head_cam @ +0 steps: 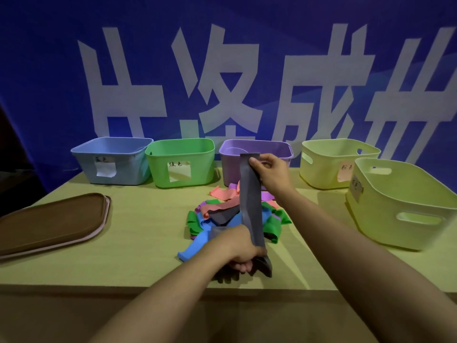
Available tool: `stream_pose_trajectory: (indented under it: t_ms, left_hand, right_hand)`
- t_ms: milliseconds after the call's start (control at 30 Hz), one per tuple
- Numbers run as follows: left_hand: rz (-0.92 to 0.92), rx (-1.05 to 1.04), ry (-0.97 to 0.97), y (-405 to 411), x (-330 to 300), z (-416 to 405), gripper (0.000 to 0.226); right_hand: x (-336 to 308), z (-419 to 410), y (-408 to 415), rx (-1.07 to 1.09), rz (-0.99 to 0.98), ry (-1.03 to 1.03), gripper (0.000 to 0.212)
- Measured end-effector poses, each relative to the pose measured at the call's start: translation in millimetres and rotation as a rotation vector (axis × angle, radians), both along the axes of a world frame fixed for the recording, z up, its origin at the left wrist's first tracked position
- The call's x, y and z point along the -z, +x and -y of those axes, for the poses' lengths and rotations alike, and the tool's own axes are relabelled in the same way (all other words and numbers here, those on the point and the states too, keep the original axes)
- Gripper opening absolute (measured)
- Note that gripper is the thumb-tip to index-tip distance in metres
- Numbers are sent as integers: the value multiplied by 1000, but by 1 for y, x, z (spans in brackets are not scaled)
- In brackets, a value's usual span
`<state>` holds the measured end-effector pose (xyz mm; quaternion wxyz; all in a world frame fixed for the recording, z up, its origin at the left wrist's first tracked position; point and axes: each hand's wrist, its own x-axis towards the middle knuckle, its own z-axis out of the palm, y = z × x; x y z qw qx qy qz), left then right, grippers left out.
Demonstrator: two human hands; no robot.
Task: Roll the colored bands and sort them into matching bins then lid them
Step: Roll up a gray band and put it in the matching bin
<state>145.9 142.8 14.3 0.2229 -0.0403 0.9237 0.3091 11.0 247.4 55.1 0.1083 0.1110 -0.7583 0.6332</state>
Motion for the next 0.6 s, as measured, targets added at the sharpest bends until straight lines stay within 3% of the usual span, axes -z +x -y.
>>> stream_pose_trajectory:
  t_ms: [100,200,300,367,500,600]
  left_hand:
    - [-90,55,-239,-2,-5,-8,49]
    - [-135,124,-343,-1,-14,-7,53]
    - [-41,149,-199,-2,-32,5,55]
    - [-100,72,-77,-11,-44,19,53]
    - [-582,-268,8,-54,-50,51,47]
    - [-800,-357,273,-87,-39,56,34]
  right_hand:
    - [2,-1,-3,-23,30,4,17]
    - [1,-5,-5,-44,34,8,18]
    - [0,-7,-6,-64,27,3,15]
    - [4,-7,-8,-92,33,-17,11]
    - [16,-5,-12,-117,22,-71,9]
    - [28,0,-17,-143,0,-112,12]
